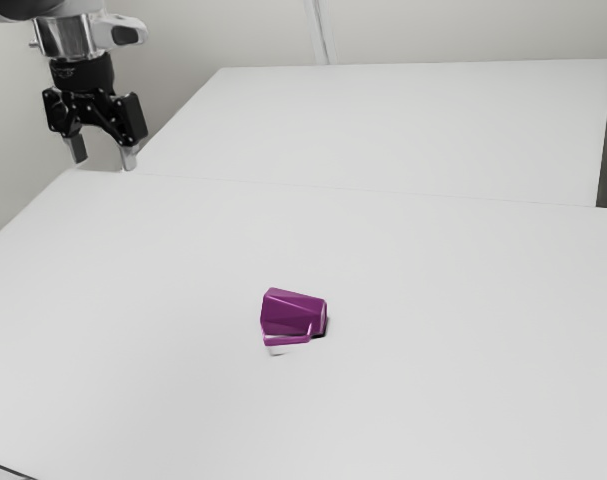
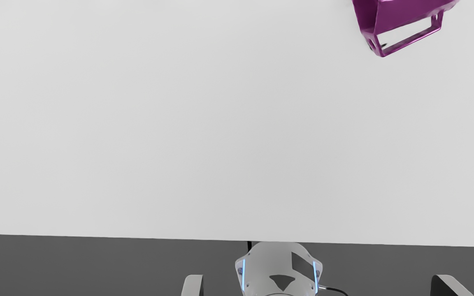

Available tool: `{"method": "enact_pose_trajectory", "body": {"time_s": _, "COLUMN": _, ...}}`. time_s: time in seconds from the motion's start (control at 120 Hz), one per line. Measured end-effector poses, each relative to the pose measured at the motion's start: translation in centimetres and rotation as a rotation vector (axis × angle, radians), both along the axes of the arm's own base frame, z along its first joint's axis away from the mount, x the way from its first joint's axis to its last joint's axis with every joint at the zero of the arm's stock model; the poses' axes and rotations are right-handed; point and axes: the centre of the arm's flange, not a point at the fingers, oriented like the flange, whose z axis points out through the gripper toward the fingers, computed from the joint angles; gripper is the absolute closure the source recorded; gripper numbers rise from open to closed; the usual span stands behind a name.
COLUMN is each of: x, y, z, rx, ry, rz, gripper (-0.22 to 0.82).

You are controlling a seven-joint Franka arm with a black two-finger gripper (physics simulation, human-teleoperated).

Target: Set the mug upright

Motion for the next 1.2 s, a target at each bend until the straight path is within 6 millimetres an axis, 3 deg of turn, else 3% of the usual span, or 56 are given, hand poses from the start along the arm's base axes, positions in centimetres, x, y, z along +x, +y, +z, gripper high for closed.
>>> {"method": "enact_pose_trajectory", "body": {"time_s": 0.108, "x": 1.9, "y": -0.1, "z": -0.3, "rx": -0.025, "ry": -0.079, "rz": -0.005, "gripper": 0.0}}
{"method": "enact_pose_trajectory", "body": {"time_s": 0.175, "x": 3.5, "y": -0.1, "z": -2.3, "rx": -0.046, "ry": -0.084, "rz": -0.001, "gripper": 0.0}}
{"method": "enact_pose_trajectory", "body": {"time_s": 0.267, "x": 5.1, "y": -0.6, "z": -10.9, "rx": -0.185, "ry": -0.003, "rz": 0.018, "gripper": 0.0}}
{"method": "enact_pose_trajectory", "body": {"time_s": 0.417, "x": 5.6, "y": -1.0, "z": -24.2, "rx": -0.53, "ry": 0.061, "rz": 0.149, "gripper": 0.0}}
{"method": "enact_pose_trajectory", "body": {"time_s": 0.458, "x": 5.5, "y": 0.1, "z": -27.1, "rx": -0.624, "ry": 0.057, "rz": 0.223, "gripper": 0.0}}
{"method": "enact_pose_trajectory", "body": {"time_s": 0.517, "x": 5.0, "y": 3.4, "z": -30.6, "rx": -0.733, "ry": 0.025, "rz": 0.35, "gripper": 0.0}}
{"method": "enact_pose_trajectory", "body": {"time_s": 0.592, "x": 4.4, "y": 6.4, "z": -33.7, "rx": -0.834, "ry": -0.03, "rz": 0.469, "gripper": 0.0}}
{"method": "enact_pose_trajectory", "body": {"time_s": 0.742, "x": 4.2, "y": 5.8, "z": -37.8, "rx": -0.966, "ry": -0.107, "rz": 0.536, "gripper": 0.0}}
{"method": "enact_pose_trajectory", "body": {"time_s": 0.85, "x": 2.6, "y": 5.3, "z": -40.9, "rx": -1.052, "ry": -0.141, "rz": 0.598, "gripper": 0.0}}
{"method": "enact_pose_trajectory", "body": {"time_s": 1.042, "x": 1.1, "y": 2.8, "z": -41.1, "rx": -1.176, "ry": -0.235, "rz": 0.584, "gripper": 0.0}}
{"method": "enact_pose_trajectory", "body": {"time_s": 1.2, "x": 0.4, "y": 2.2, "z": -41.7, "rx": -1.217, "ry": -0.289, "rz": 0.563, "gripper": 0.0}}
